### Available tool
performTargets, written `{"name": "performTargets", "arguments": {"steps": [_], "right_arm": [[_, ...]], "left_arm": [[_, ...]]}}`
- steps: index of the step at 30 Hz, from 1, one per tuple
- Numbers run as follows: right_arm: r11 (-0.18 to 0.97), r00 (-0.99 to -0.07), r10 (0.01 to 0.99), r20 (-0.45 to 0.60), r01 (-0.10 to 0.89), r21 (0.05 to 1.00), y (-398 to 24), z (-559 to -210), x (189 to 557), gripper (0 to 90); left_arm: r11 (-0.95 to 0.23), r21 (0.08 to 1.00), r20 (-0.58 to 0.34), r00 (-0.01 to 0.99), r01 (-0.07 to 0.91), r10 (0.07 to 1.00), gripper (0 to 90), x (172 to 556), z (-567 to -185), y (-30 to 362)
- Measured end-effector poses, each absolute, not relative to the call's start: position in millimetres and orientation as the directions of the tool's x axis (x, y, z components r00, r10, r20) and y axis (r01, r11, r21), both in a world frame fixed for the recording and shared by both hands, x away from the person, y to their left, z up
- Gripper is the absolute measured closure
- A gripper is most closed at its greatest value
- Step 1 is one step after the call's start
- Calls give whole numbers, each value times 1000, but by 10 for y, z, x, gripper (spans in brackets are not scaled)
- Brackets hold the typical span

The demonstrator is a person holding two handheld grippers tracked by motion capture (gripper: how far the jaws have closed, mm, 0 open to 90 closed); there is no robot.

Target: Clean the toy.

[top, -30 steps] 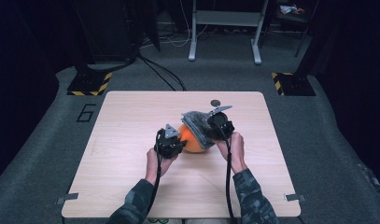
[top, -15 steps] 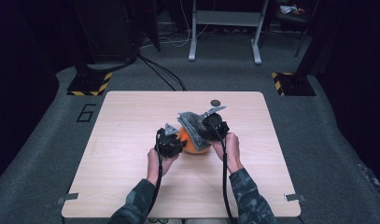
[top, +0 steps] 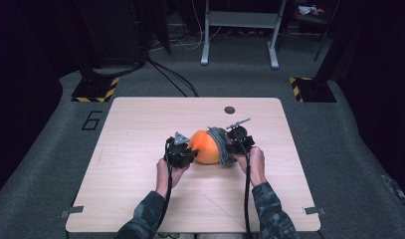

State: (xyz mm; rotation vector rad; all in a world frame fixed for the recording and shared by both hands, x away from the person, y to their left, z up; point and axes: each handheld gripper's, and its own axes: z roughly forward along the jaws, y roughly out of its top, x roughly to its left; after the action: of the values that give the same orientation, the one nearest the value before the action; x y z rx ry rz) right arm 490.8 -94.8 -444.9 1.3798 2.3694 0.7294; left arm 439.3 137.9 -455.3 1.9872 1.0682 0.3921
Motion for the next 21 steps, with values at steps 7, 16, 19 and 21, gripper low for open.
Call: {"name": "performTargets", "arguments": {"steps": [7,16,19,21], "right_arm": [[381,-454,891,26,777,502,-1037,-4711,5031,735],[368,-479,877,35,717,592,-1060,-4321,4903,737],[390,-526,850,28,664,638,-943,-4127,4827,736],[406,-564,825,24,623,668,-825,-4009,4772,735]], "left_arm": [[-293,789,-102,586,540,804,776,4391,-4554,1371],[-291,793,-96,582,535,807,774,4386,-4551,1367],[-300,793,-88,588,530,804,773,4377,-4543,1346],[-304,794,-86,592,527,802,772,4371,-4537,1333]]}}
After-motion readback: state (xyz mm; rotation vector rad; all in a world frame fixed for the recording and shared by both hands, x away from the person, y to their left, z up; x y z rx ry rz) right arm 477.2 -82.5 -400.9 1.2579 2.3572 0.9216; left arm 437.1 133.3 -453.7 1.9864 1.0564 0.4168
